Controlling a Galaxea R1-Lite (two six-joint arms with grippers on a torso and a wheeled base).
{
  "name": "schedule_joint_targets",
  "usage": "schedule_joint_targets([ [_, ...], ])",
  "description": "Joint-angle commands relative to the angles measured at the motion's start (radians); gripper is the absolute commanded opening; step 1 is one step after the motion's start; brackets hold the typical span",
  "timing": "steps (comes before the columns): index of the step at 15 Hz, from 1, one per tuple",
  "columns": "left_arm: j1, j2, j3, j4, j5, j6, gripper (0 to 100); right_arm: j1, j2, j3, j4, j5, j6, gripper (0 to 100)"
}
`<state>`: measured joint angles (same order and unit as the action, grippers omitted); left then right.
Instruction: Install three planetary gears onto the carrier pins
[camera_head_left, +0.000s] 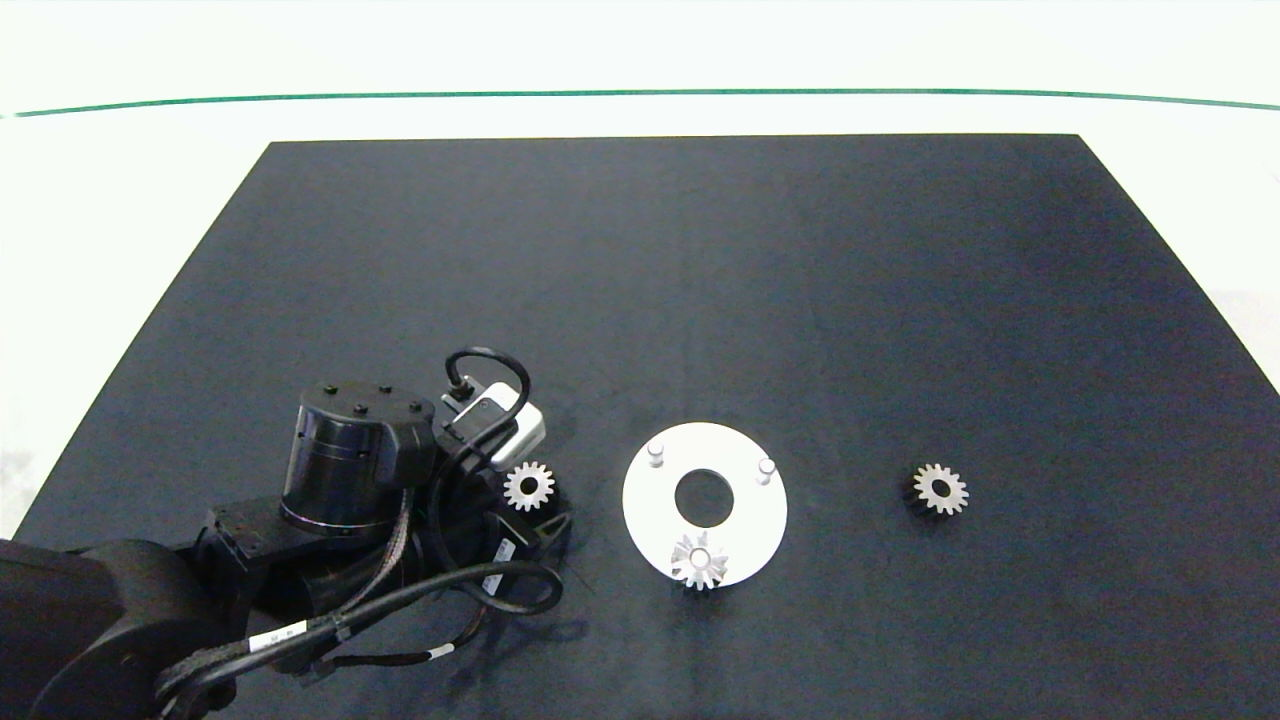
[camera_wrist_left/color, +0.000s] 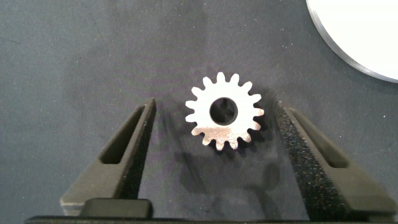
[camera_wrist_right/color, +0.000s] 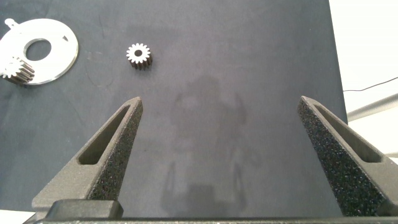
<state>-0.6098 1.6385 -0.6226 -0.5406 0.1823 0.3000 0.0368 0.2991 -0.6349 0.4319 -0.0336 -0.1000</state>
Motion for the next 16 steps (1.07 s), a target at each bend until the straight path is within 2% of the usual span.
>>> schedule_joint_targets([
  [1, -0.001, 0.001, 0.000, -0.004, 0.002, 0.001, 70, 0.000, 0.002, 0.000, 0.002, 0.000, -0.001, 100],
  [7, -0.001, 0.001, 0.000, -0.005, 0.000, 0.004, 58, 0.000, 0.003, 0.000, 0.002, 0.000, -0.012, 100],
  [16, -0.001, 0.001, 0.003, -0.005, 0.002, 0.004, 40, 0.000, 0.000, -0.002, 0.002, 0.000, -0.012, 100],
])
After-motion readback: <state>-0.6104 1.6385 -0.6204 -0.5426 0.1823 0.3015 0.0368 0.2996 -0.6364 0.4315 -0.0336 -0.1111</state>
